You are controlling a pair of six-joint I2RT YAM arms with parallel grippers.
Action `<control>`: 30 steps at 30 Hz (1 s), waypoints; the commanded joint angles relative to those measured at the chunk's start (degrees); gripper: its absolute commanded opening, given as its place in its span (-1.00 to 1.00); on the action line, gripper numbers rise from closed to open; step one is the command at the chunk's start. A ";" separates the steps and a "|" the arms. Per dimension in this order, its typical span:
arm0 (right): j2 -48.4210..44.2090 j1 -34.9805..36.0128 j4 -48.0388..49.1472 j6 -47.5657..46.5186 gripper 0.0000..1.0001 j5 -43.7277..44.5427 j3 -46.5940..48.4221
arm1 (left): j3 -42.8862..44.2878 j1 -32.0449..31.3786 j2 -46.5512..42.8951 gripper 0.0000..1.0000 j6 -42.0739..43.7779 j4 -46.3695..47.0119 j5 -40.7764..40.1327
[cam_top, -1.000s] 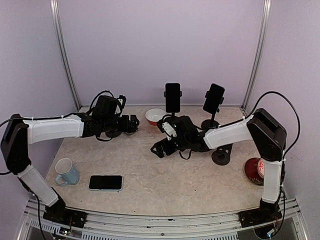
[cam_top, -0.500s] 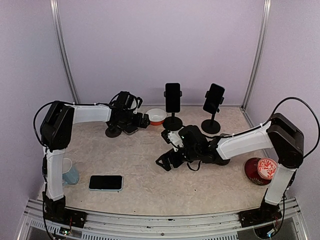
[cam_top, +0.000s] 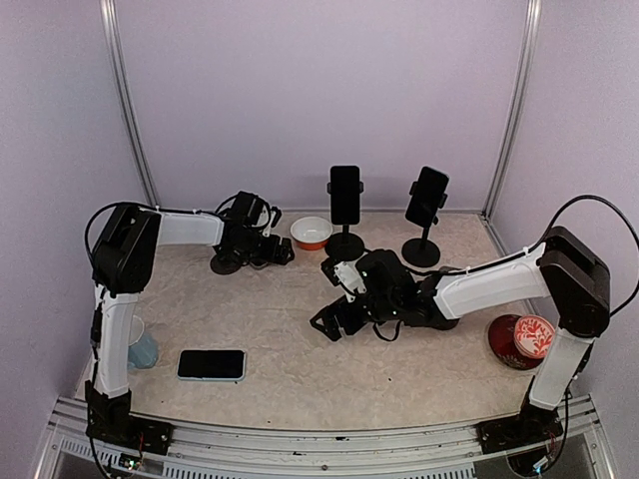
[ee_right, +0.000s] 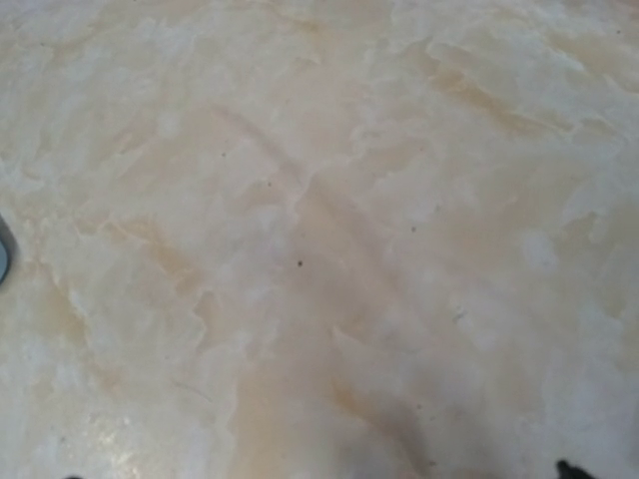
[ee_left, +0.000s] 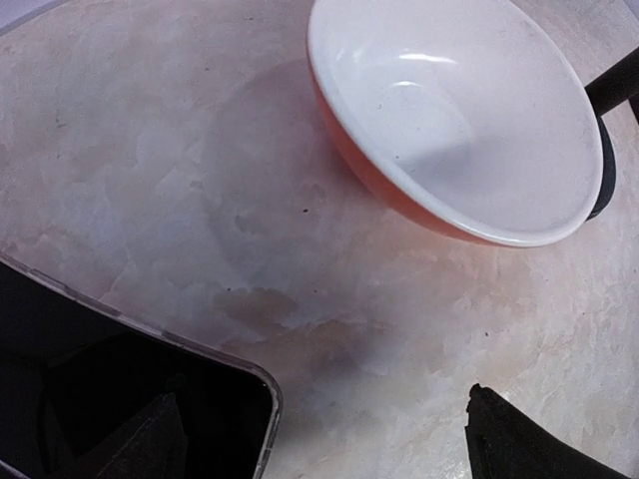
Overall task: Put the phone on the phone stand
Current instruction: Move the phone to the center of the board.
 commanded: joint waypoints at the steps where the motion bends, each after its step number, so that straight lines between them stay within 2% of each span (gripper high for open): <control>1: -2.18 0.70 -1.14 -0.53 1.00 1.01 -0.40 | -4.31 -1.32 -0.35 0.89 -0.82 1.38 3.53; 12: -3.64 0.76 -2.07 -1.62 1.00 2.06 -0.28 | -14.23 -4.14 -3.24 0.81 -3.05 5.40 7.40; 24: -5.04 0.74 -1.94 -1.63 1.00 2.01 -1.16 | -17.58 -8.02 -5.84 0.79 -5.49 8.58 11.37; 30: -8.10 0.69 -3.29 -2.82 1.00 3.94 -2.03 | -22.10 -11.31 -9.10 0.79 -7.73 11.77 12.75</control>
